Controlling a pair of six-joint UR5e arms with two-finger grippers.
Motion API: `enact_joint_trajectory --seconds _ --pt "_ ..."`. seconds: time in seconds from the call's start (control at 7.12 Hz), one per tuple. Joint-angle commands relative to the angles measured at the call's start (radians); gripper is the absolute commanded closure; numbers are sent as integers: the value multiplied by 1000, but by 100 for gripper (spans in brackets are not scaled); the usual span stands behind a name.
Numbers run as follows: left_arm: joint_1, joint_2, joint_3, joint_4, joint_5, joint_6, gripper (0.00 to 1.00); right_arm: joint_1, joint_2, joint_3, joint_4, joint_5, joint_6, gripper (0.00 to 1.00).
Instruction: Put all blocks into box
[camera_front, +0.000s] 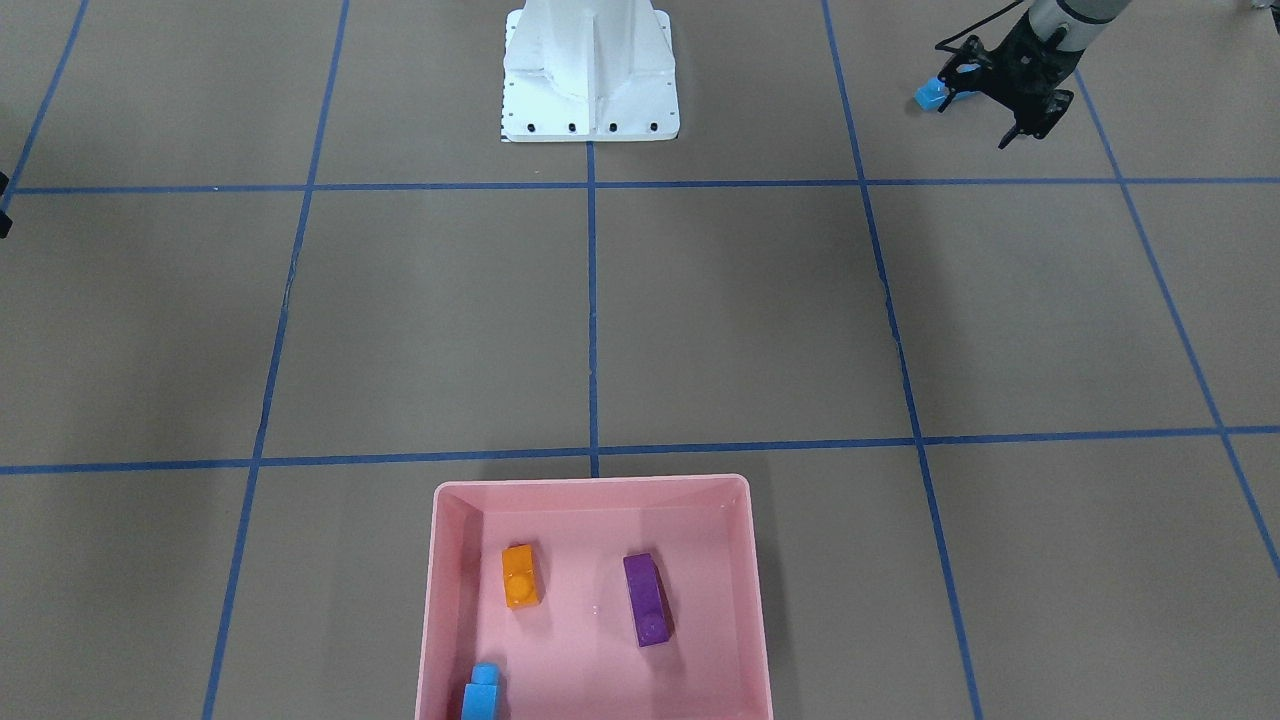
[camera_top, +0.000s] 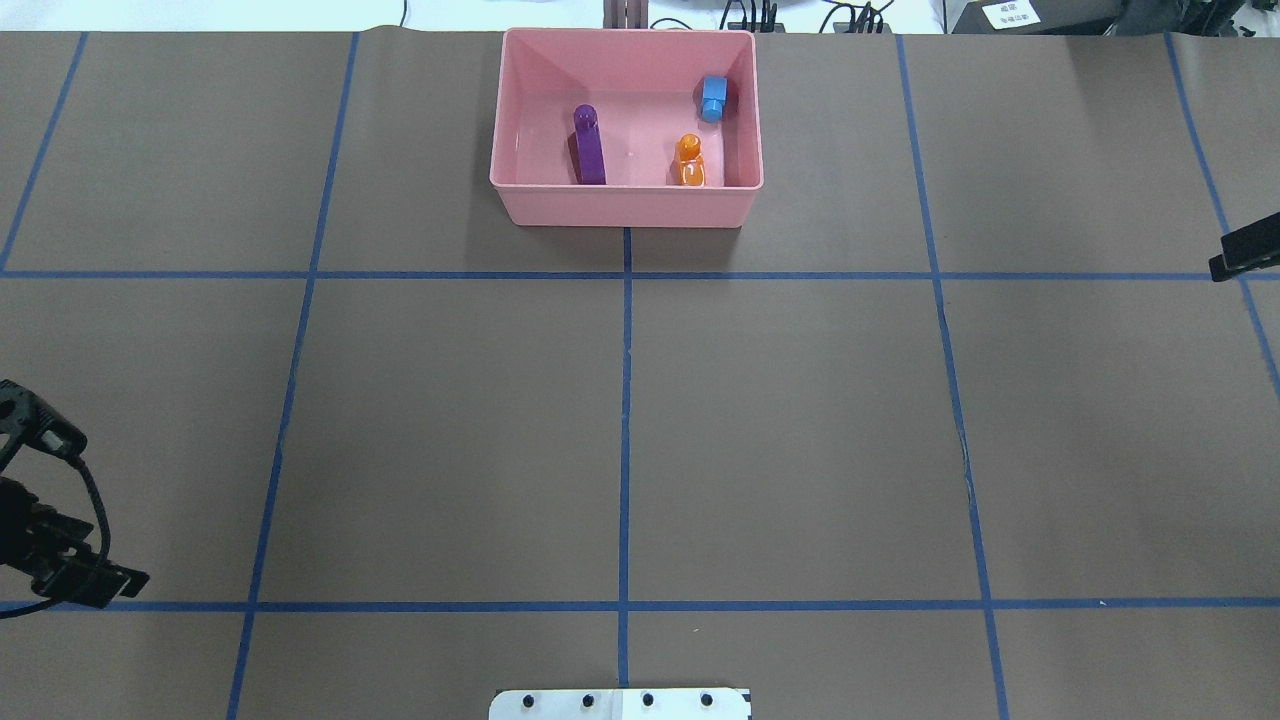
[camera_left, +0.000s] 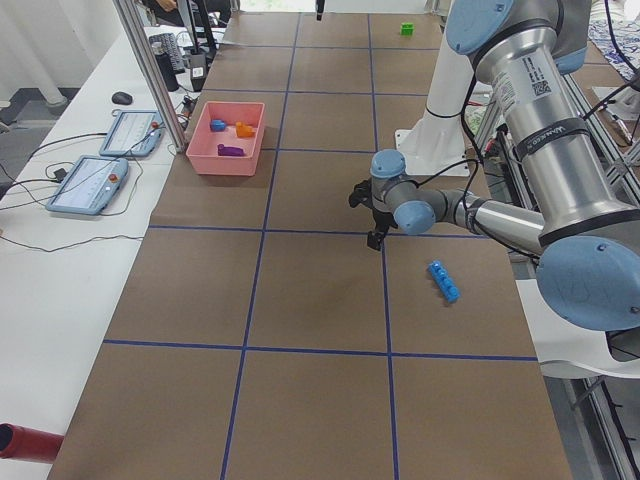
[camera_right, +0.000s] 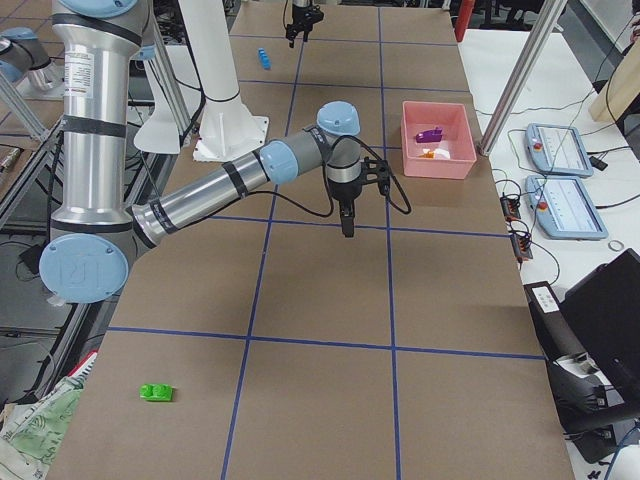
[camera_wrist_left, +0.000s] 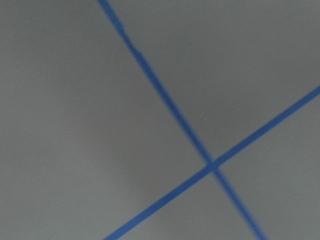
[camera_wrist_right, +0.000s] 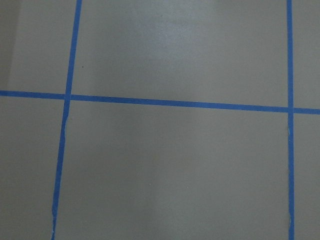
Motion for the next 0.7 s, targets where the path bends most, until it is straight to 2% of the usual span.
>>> enact_joint_trajectory --seconds 0.0,0.28,0.56 --pt "220 101 -1 1 105 18 2 1 -10 2 1 -1 -4 0" --pt "369 123 -1 4 128 12 1 1 -11 2 3 -1 -4 0" --pt "496 125 7 32 194 -49 1 1 -16 5 3 -1 -4 0"
